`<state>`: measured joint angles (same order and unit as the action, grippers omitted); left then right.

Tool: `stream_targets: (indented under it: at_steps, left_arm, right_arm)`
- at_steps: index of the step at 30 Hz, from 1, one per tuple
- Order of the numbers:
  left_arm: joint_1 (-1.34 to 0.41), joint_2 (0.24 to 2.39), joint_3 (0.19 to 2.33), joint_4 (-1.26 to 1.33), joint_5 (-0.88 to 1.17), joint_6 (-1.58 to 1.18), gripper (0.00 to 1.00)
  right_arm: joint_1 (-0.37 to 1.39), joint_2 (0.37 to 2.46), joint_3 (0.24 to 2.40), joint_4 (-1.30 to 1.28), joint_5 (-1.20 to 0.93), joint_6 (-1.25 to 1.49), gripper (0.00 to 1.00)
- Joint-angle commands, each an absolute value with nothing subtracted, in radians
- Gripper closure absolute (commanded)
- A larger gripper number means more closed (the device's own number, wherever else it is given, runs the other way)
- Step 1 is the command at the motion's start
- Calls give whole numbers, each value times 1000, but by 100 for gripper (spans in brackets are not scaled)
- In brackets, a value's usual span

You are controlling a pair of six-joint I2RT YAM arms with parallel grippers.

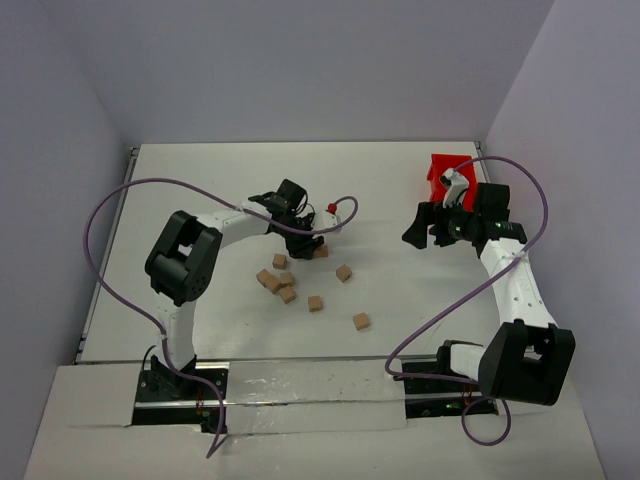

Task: Build the wood block tower

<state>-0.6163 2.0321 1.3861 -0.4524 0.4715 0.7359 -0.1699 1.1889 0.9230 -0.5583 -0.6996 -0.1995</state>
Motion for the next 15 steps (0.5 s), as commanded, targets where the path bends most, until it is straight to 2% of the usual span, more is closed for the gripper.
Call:
stream_targets:
  at_steps: [1,7,8,15]
  left_arm:
    - [-623,1980,1366,-442,494,726,48]
    - [-623,1916,1343,-451,518,775,28]
    - [-623,1904,1344,-465,525,804,19]
    - [-619,1849,1362,-522,577,944,20]
  right_arm:
    - [-163,1173,917,-514,-694,-171,0]
    - [-161,1154,911,-521,-710,-167,0]
    - [-160,1143,908,-523,-707,-169,0]
    - [-160,1091,890,-544,-682,-189,0]
